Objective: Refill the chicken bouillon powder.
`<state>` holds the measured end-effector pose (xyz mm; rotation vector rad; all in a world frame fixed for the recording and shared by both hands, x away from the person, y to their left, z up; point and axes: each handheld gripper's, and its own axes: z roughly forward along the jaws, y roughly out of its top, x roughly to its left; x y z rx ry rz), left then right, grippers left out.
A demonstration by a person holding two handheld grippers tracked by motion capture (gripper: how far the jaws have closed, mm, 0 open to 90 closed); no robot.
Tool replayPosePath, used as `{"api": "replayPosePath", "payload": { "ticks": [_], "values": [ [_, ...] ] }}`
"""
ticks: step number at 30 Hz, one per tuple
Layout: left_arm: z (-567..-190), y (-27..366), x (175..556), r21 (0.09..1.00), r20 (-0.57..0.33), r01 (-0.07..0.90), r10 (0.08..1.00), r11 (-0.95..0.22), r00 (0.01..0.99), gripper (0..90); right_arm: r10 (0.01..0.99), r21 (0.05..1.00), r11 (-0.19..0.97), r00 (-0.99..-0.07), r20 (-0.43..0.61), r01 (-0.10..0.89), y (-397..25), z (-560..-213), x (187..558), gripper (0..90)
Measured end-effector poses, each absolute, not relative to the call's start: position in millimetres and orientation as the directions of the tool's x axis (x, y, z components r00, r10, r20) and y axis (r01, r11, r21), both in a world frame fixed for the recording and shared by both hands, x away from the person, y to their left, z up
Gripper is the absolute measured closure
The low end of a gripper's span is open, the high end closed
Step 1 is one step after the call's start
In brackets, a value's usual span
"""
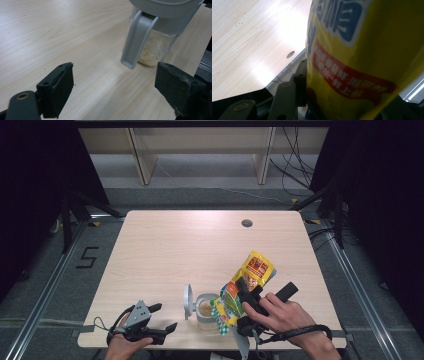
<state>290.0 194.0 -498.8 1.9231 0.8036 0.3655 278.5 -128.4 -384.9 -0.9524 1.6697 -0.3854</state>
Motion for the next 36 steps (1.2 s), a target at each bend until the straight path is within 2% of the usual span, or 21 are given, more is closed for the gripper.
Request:
{"api": "replayPosePath", "payload": {
  "ticks": [36],
  "values": [
    [-498.3,194.1,289.6,0.878,-0.085,0.374,0.671,-0.299,0.736,15.0,-0.760,-0.684,0.612,-0.054,-0.648,-0.397,-128.6,-386.0,278.7,58.2]
  ]
}}
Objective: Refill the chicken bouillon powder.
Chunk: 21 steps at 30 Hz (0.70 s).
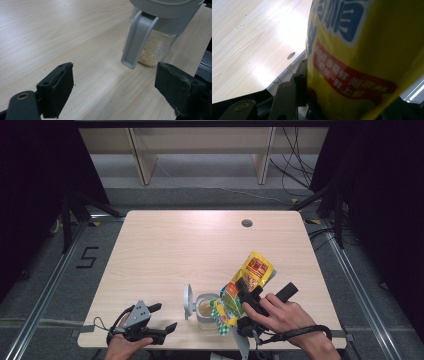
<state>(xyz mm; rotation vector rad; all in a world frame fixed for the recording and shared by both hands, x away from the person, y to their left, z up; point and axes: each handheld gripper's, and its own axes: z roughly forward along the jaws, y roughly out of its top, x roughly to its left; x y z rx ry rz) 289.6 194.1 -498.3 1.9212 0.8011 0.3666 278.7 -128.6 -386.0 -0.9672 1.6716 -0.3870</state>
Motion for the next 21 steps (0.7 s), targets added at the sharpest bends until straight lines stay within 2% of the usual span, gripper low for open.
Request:
{"api": "replayPosePath", "payload": {
  "ticks": [21],
  "values": [
    [-498.3,194.2,290.9,0.883,-0.067,0.353,0.662,-0.309,0.747,15.0,-0.752,-0.678,0.623,-0.060,-0.657,-0.390,-130.0,-385.0,277.9,58.3]
  ]
}}
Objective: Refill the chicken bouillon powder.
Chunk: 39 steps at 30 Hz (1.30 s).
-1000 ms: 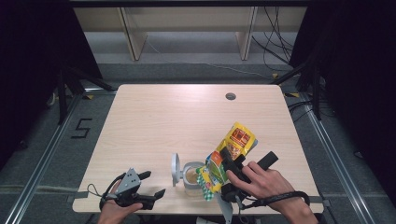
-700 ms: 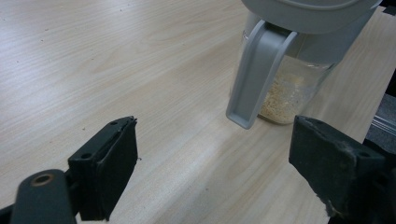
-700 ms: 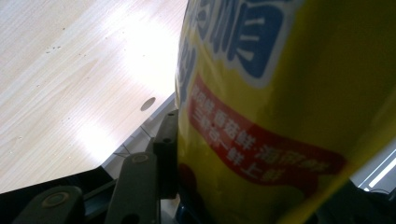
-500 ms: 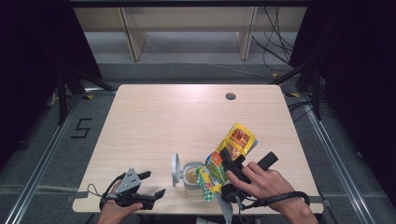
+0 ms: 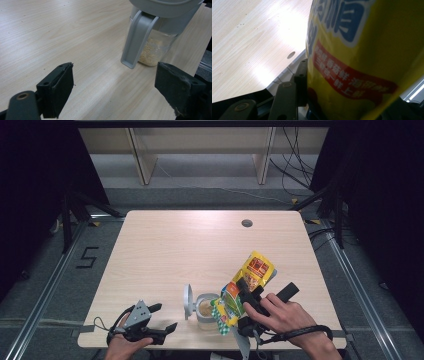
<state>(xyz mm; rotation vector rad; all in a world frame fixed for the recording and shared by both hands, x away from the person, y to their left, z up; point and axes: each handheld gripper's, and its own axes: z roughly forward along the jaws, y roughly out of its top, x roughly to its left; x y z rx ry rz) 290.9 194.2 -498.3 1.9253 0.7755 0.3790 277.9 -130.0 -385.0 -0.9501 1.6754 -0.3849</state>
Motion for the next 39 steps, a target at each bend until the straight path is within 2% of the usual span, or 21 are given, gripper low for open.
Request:
{"api": "replayPosePath", "payload": {
  "ticks": [3,23,39],
  "values": [
    [-498.6,194.7,290.2,0.873,-0.078,0.376,0.673,-0.310,0.736,15.0,-0.758,-0.685,0.616,-0.056,-0.650,-0.390,-130.2,-384.4,278.1,58.3],
    [-497.9,195.4,291.6,0.879,-0.047,0.343,0.655,-0.332,0.754,15.0,-0.751,-0.674,0.622,-0.057,-0.658,-0.399,-130.3,-385.4,278.6,58.3],
    [-498.2,194.2,290.9,0.883,-0.066,0.352,0.661,-0.310,0.748,15.0,-0.751,-0.676,0.622,-0.058,-0.657,-0.394,-130.6,-383.9,278.7,58.4]
  ]
}}
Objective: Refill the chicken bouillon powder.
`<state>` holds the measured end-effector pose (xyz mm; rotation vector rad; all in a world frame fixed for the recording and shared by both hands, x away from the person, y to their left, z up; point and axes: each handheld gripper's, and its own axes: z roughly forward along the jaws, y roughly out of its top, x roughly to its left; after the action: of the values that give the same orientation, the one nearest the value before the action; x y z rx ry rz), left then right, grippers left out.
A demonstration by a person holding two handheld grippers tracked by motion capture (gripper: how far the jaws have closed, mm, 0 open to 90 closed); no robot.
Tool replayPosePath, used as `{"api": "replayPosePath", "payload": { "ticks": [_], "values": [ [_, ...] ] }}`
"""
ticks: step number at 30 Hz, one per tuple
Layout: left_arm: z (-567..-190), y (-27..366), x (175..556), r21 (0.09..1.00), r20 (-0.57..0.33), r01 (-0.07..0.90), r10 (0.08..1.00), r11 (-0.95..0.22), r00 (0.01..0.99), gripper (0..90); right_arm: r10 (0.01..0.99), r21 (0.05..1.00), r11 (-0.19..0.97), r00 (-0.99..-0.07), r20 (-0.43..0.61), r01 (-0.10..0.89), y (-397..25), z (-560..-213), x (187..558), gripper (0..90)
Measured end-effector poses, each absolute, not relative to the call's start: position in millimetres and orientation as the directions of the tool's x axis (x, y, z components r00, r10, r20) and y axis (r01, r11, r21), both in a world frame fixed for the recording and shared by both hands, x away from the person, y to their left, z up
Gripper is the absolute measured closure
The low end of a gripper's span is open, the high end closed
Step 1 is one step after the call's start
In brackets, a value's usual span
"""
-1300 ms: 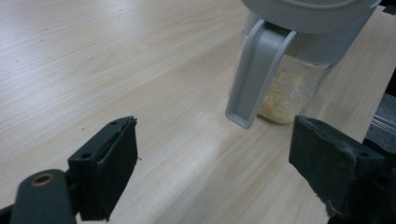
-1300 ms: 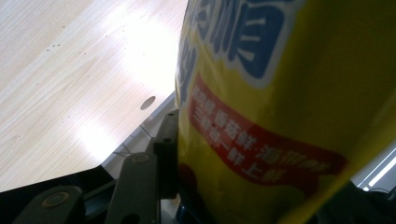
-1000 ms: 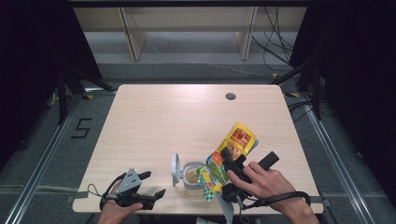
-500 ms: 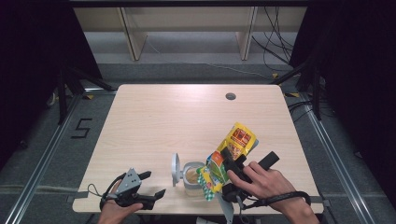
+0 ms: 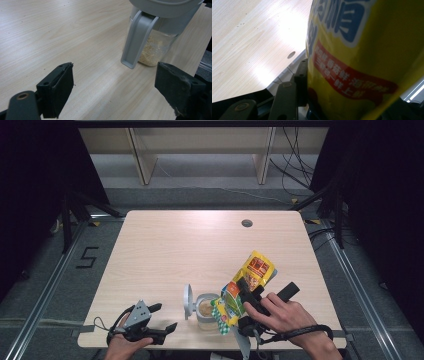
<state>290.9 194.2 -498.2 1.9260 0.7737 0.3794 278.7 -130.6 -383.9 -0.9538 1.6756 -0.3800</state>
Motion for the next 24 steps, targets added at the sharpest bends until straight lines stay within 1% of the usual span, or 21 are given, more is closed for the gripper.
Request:
{"api": "replayPosePath", "payload": {
  "ticks": [1,3,4,5,9,12,14,19,20,24],
  "values": [
    [-497.8,195.3,291.3,0.879,-0.053,0.347,0.657,-0.326,0.752,15.0,-0.751,-0.676,0.622,-0.057,-0.657,-0.395,-130.6,-384.0,278.8,58.4],
    [-498.0,194.7,291.1,0.882,-0.061,0.350,0.660,-0.316,0.749,15.0,-0.752,-0.677,0.621,-0.058,-0.656,-0.395,-130.5,-384.1,278.7,58.4],
    [-497.5,196.0,291.9,0.878,-0.043,0.342,0.657,-0.335,0.753,15.0,-0.752,-0.677,0.621,-0.059,-0.656,-0.395,-130.5,-384.1,278.6,58.4],
    [-497.7,195.2,291.3,0.880,-0.055,0.347,0.658,-0.323,0.751,15.0,-0.751,-0.677,0.623,-0.058,-0.658,-0.393,-130.6,-384.3,278.1,58.4],
    [-497.7,195.1,291.3,0.880,-0.055,0.347,0.658,-0.324,0.751,15.0,-0.757,-0.682,0.615,-0.055,-0.651,-0.396,-130.7,-384.4,278.7,58.4],
    [-497.5,196.1,292.0,0.878,-0.042,0.341,0.657,-0.336,0.753,14.9,-0.757,-0.681,0.615,-0.056,-0.651,-0.397,-130.9,-384.5,278.7,58.5],
    [-497.7,195.2,291.3,0.881,-0.057,0.349,0.659,-0.321,0.750,15.0,-0.756,-0.680,0.617,-0.057,-0.652,-0.397,-131.1,-384.9,278.7,58.5],
    [-497.6,195.3,291.3,0.881,-0.055,0.347,0.658,-0.322,0.751,15.0,-0.755,-0.679,0.617,-0.057,-0.653,-0.398,-131.3,-384.8,278.5,58.5],
    [-498.1,194.2,289.8,0.879,-0.080,0.369,0.670,-0.302,0.739,15.0,-0.754,-0.678,0.618,-0.057,-0.654,-0.398,-131.5,-384.7,278.5,58.5],
    [-497.9,194.3,289.9,0.878,-0.082,0.371,0.668,-0.303,0.739,15.0,-0.749,-0.675,0.627,-0.063,-0.660,-0.388,-132.2,-384.0,278.0,58.5]
  ]
}}
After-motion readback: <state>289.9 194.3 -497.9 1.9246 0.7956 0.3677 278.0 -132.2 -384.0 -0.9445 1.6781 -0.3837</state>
